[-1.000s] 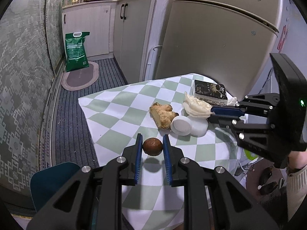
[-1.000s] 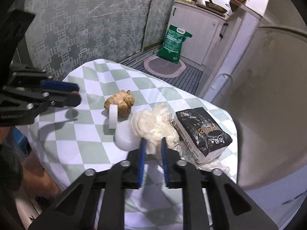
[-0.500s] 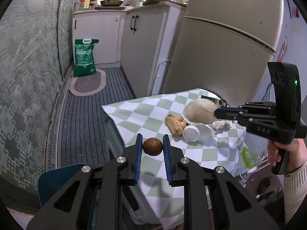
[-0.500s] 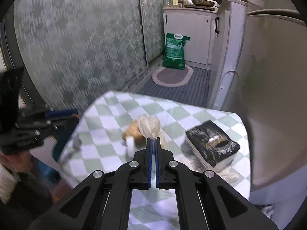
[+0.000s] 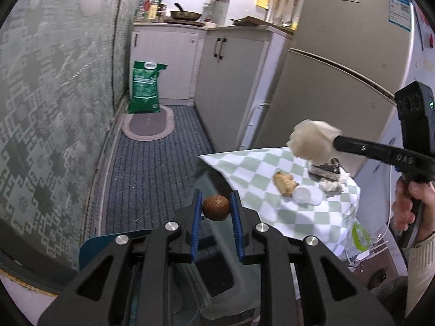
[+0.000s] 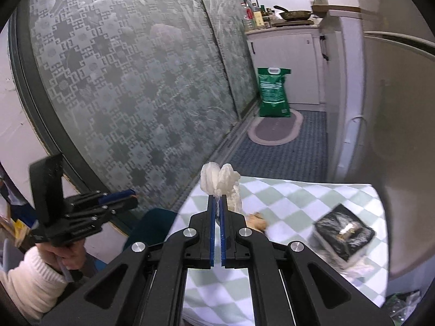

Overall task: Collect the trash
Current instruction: 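Carry the nut and tissue from the table over the teal bin, then open the left gripper to drop the nut into the bin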

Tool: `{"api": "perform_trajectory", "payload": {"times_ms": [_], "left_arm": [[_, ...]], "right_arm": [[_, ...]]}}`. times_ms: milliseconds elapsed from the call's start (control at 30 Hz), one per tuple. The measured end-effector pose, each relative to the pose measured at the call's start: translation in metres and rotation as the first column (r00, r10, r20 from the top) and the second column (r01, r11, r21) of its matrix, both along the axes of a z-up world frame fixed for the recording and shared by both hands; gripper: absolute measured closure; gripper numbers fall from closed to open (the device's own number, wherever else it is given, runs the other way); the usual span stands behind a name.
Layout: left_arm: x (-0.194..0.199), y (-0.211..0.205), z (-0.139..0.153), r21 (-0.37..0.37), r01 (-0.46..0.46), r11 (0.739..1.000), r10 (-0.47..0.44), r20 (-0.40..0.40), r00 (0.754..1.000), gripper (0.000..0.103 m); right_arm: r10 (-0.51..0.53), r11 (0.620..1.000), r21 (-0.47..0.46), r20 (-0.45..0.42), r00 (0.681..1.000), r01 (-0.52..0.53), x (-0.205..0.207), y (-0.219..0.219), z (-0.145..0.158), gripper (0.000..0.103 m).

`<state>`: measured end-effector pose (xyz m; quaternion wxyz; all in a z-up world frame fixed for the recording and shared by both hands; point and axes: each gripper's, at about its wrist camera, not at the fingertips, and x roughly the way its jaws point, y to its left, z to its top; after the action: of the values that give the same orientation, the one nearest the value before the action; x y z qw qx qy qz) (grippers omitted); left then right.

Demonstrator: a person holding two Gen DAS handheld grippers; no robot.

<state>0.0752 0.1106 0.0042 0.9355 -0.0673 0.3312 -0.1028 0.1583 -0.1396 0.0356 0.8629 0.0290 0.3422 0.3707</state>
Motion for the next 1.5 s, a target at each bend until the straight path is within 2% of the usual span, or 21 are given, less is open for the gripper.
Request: {"api": "perform_trajectory", "payload": {"times_ms": [367, 633, 1067, 1367, 1500], "left_arm": [[-0.009, 0.05, -0.035, 0.043, -0.076, 0.996, 0.079, -0.07, 0.994, 0.08], [-0.01, 0.079, -0.081, 0.063, -0.103, 0.993, 0.113, -0.172, 0.979, 0.08], [-0.022, 0.092, -0.159, 0.087, -0.072, 0.994, 0.099, -0.357, 0.929, 0.08], [-0.026, 0.103, -0.181, 0.091, -0.063, 0.994, 0.096, -0.418, 0.904, 0.08], [-0.026, 0.108, -0.194, 0.092, -0.053, 0.994, 0.09, -0.461, 0.883, 0.08]], "right_arm": [[0.091, 0.996, -0.002, -0.026, 0.995, -0.091, -0.011, 0.062, -0.004, 0.1], [0.163, 0.986, -0.017, -0.068, 0.984, -0.165, -0.015, 0.11, -0.02, 0.1], [0.245, 0.966, -0.055, -0.136, 0.96, -0.254, -0.022, 0.175, -0.045, 0.1], [0.259, 0.953, -0.106, -0.199, 0.945, -0.284, -0.026, 0.21, -0.071, 0.1], [0.261, 0.947, -0.127, -0.237, 0.936, -0.296, -0.026, 0.223, -0.087, 0.1]]}}
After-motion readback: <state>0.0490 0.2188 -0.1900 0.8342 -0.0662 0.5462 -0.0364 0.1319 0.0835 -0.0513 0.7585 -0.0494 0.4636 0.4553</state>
